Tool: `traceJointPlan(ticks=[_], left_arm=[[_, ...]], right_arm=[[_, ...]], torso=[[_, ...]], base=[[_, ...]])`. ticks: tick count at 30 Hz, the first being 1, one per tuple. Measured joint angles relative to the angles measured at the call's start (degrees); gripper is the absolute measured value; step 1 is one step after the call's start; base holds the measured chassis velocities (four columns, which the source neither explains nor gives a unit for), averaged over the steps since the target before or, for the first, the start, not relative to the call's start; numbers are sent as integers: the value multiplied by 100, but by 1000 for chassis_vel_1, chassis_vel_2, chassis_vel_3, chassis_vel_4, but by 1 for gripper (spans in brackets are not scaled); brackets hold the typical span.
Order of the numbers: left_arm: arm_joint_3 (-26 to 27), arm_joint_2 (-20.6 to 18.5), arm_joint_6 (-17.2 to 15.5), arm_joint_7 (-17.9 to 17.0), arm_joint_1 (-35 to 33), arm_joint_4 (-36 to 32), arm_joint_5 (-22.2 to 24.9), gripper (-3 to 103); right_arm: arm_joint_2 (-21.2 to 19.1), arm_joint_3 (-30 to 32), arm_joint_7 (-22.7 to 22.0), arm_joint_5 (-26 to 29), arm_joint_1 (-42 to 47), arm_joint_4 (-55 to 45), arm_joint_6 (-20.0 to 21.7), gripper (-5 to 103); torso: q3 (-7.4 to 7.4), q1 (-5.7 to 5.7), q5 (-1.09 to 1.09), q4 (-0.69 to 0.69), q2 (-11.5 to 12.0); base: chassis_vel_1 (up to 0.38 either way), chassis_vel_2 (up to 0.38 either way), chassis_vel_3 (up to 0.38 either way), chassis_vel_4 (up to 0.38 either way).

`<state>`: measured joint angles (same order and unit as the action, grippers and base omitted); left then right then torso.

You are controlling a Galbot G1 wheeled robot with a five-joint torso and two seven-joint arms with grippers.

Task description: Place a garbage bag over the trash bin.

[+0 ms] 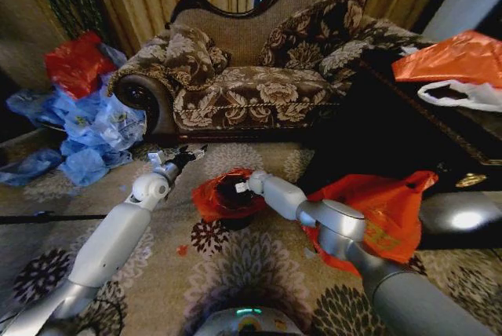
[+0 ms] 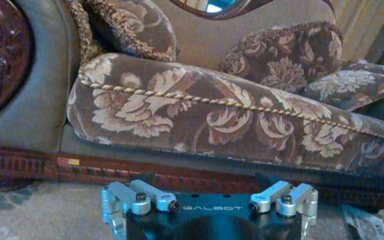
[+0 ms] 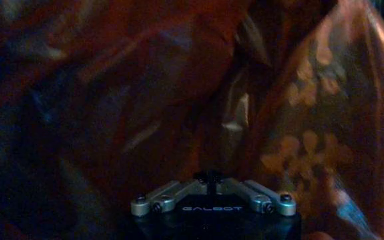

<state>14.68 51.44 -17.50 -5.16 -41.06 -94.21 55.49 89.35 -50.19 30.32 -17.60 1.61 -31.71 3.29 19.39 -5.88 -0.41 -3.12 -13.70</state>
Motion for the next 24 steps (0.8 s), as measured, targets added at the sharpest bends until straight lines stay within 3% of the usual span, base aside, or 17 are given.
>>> traceJointPlan(ticks=[10,14,16,18,20,23,24], left_arm=[[-8,-56,-6,-2,9,-37,12,100],[1,-109,-8,-2,-48,-75,27,100],[-18,-118,-8,0,-49,-70,28,100],[-60,-128,-15,0,-33,-46,33,100],[-74,-141,-25,-6,-23,-46,43,100],[-119,-243,-48,-19,-15,-65,92,100],[-119,-243,-48,-19,-15,-65,92,100]], right_arm=[[276,77,20,126,23,-125,24,0],[12,98,66,199,33,-427,61,-1],[-166,78,65,392,60,-713,133,4],[-409,61,8,804,83,-1240,387,20],[-506,71,-13,942,87,-1480,519,20],[-953,186,-91,1431,119,-2319,935,36],[-953,186,-91,1431,119,-2319,935,36]], torso=[[0,0,-1,1,0],[0,0,-1,0,0],[0,0,0,-2,0],[0,0,1,-2,0],[0,0,1,-1,0],[0,0,1,2,0],[0,0,1,2,0]], base=[[0,0,0,0],[0,0,0,0],[0,0,0,0],[0,0,0,0],[0,0,0,0],[0,0,0,0],[0,0,0,0]])
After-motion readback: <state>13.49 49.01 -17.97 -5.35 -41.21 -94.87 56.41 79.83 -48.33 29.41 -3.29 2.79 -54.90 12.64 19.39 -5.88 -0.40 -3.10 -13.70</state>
